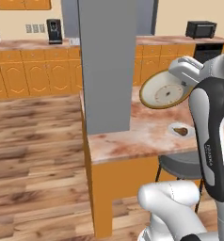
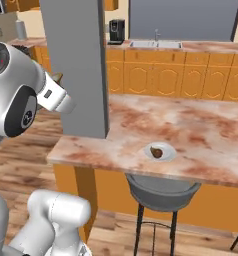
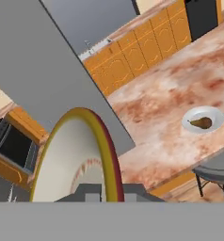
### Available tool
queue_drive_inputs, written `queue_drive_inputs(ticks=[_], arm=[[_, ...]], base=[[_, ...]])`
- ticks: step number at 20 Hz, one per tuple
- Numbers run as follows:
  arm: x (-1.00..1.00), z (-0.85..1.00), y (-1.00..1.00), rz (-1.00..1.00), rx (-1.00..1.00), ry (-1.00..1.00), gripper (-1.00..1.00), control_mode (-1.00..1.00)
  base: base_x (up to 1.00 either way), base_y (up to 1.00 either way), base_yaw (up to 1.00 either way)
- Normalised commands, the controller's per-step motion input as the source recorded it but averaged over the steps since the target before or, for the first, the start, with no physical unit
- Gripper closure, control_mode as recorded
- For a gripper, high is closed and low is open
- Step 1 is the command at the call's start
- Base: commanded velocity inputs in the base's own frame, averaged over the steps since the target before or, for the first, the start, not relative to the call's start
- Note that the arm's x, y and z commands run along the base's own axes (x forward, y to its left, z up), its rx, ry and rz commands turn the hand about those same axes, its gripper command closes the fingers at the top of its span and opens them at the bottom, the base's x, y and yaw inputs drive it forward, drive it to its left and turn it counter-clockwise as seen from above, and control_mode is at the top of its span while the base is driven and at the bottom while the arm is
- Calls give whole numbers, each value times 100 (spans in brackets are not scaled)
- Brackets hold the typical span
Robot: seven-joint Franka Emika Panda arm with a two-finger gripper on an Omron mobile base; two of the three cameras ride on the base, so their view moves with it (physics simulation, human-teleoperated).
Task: Take the smaller bowl and place it next to the appetizer plate on the dining counter , and place the larger bowl next to the plate with cooked food.
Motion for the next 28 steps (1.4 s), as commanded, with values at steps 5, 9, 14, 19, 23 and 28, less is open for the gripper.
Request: queue_drive_inputs(ticks=[5, 9, 14, 19, 23, 28], arm=[[0, 0, 0, 0, 0, 0, 100, 100], [0, 0, 0, 0, 0, 0, 100, 100], [0, 0, 0, 0, 0, 0, 100, 100], [0, 0, 0, 0, 0, 0, 100, 100], [0, 0, 0, 0, 0, 0, 100, 100], [0, 0, 0, 0, 0, 0, 100, 100]], base=[[0, -100, 0], [0, -100, -1], [0, -90, -2], [10, -42, -2], [44, 10, -1], [41, 24, 0]])
